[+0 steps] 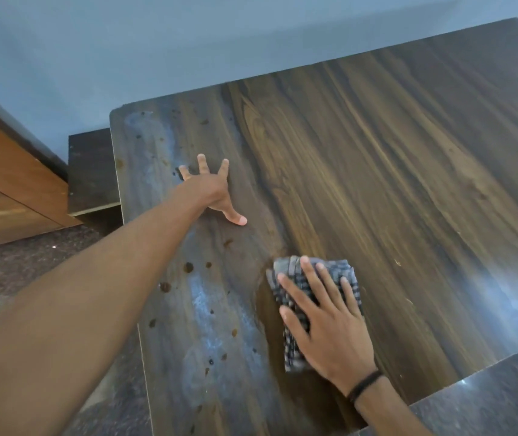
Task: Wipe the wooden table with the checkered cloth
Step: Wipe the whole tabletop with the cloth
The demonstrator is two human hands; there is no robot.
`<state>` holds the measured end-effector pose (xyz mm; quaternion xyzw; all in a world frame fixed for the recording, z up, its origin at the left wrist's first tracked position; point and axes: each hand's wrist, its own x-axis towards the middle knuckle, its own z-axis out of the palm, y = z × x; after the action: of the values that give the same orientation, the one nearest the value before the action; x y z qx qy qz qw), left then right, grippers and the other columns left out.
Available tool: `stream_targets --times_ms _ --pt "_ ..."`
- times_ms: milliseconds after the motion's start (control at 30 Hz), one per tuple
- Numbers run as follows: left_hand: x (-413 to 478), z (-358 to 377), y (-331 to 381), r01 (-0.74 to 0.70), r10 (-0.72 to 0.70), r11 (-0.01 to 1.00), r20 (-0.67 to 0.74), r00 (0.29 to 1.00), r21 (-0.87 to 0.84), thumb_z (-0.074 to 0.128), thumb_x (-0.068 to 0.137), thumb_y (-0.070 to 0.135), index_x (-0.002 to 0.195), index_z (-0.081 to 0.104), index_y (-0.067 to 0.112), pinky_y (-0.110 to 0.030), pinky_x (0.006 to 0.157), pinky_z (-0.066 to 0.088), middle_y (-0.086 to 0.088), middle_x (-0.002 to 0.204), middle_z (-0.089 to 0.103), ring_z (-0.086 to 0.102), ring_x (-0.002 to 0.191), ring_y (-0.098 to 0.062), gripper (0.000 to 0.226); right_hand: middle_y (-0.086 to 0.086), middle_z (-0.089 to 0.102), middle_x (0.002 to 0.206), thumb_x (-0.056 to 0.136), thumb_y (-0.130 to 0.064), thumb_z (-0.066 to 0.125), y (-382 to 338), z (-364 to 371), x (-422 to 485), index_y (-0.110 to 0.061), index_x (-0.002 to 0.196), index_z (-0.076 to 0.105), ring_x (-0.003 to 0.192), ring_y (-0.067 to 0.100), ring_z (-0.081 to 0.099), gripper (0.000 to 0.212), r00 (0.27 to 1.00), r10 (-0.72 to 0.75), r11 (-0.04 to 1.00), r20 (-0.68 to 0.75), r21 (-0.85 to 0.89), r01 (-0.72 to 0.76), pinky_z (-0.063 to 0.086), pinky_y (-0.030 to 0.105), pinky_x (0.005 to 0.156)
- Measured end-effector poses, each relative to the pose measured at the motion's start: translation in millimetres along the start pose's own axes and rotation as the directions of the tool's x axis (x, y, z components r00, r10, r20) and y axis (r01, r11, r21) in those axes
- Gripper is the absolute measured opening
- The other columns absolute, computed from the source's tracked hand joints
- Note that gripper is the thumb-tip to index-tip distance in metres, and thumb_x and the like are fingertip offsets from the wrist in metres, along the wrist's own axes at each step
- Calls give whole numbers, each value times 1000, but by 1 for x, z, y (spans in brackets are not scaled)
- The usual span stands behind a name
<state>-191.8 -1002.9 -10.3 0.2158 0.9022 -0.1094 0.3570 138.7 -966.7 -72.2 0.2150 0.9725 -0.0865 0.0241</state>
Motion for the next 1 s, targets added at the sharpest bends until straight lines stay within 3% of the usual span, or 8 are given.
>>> stream_targets --times_ms 100,267,400,533,667,833,967,1000 --pt "11 -16 -17 -12 10 997 -24 1000 -74 82 43 73 147 -29 41 -64 116 8 -6 156 -36 -17 143 -51 155 -2 0 171 104 -62 18 -21 -3 44 -43 161 15 158 25 0 60 984 177 983 -3 49 -177 3 51 127" --pt "20 -17 -18 -1 1 998 -1 1000 -55 83 40 73 144 -32 41 -65 113 8 -4 155 -38 -17 143 -52 158 -7 6 171 105 -64 23 -14 8 37 -48 160 17 158 17 3 57 993 -114 993 -16 7 114 8 47 125" --pt "25 -18 -19 -23 23 997 -2 1000 -73 85 40 71 145 -32 41 -66 113 8 -4 155 -38 -17 142 -53 160 -4 -2 170 104 -62 17 -27 -3 96 -44 161 15 158 22 -2 60 995 97 994 -20 60 -96 3 50 127" --pt "31 -22 -35 -69 69 997 4 998 -27 86 44 69 145 -29 45 -67 115 9 0 156 -37 -22 142 -50 155 -10 1 171 105 -64 16 -25 5 97 -49 160 16 158 16 0 57 997 -62 998 -39 31 63 -1 43 126" --pt "38 -42 -62 -54 55 998 17 998 -10 86 47 66 142 -31 49 -65 116 8 2 154 -40 -24 142 -48 152 -8 -8 169 103 -64 15 -33 -2 148 -47 161 12 158 19 -7 60 994 103 992 -46 74 -99 -8 45 125" --pt "46 -51 -61 -49 49 999 34 998 3 86 51 62 143 -34 46 -63 117 6 -1 153 -41 -23 141 -51 152 -12 2 171 104 -66 15 -34 7 155 -52 158 13 157 14 -3 56 988 -142 987 -66 68 146 -2 45 126" --pt "51 -53 -60 -56 57 998 36 998 -21 88 48 60 142 -35 46 -64 117 5 -2 153 -42 -24 140 -51 155 -7 -6 170 104 -62 18 -54 -4 212 -45 161 12 157 19 -8 60 995 86 990 -53 120 -79 -6 48 126" --pt "51 -52 -60 -55 56 998 37 998 -26 89 48 60 141 -35 46 -64 117 5 -2 152 -42 -24 140 -52 156 -6 -7 170 104 -62 17 -62 -2 213 -43 161 11 157 20 -9 60 996 75 990 -54 120 -69 -7 49 126"
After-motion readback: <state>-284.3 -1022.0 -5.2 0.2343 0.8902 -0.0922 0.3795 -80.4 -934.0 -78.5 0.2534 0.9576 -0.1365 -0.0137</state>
